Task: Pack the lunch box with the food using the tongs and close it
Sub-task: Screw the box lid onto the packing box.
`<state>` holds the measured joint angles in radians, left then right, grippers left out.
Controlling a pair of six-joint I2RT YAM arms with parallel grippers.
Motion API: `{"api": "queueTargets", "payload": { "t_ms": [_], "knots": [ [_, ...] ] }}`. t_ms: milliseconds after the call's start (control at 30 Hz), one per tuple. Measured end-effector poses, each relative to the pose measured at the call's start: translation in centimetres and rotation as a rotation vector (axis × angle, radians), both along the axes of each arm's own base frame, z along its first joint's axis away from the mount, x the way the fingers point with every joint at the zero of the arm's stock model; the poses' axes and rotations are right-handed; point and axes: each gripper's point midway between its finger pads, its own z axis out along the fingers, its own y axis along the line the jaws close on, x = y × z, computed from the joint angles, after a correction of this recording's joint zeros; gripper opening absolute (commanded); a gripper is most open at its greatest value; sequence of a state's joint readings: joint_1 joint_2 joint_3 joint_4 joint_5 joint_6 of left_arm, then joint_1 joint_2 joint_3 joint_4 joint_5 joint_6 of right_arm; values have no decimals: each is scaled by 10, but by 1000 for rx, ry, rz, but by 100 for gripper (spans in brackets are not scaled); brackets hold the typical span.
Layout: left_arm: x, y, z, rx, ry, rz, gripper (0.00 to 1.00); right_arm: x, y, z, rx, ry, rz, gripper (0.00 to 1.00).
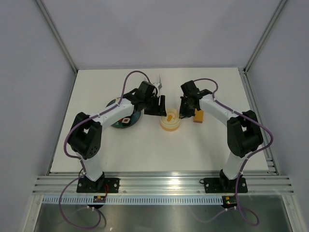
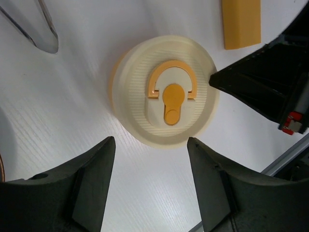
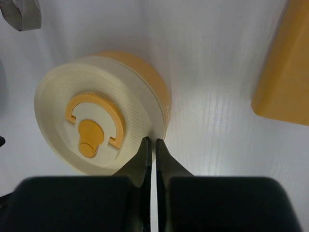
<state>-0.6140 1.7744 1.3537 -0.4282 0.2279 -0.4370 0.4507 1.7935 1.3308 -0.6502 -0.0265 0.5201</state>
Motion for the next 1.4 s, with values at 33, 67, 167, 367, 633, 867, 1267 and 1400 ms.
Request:
{"api": "queueTargets", "payload": {
  "t_ms": [33,67,167,367,633,867,1267,1400],
  "knots": [
    [0,0,-4,5,8,0,65,-2,-1,0,-2,0,0,0],
    [0,0,-8,9,17,-1,65,-4,-3,0,-3,0,-1,0],
    [-1,-1,-21,22,44,0,60,-8,-5,0,-5,0,-2,0],
    [-1,-2,-35,30,84,9,50,-14,-8,3,8,-27,-4,0],
    [-3,-9,-49,-4,134,7,37,-17,-9,2,25,-45,-11,0],
    [3,-12,-49,-53,159,25,0,-18,-9,1,28,-41,-19,0],
    [-8,-2,-42,-76,70,16,0,-23,-3,2,55,-21,-9,15],
    [-19,-2,-39,-87,61,1,0,-20,-3,6,53,-30,-9,45]
  ]
}}
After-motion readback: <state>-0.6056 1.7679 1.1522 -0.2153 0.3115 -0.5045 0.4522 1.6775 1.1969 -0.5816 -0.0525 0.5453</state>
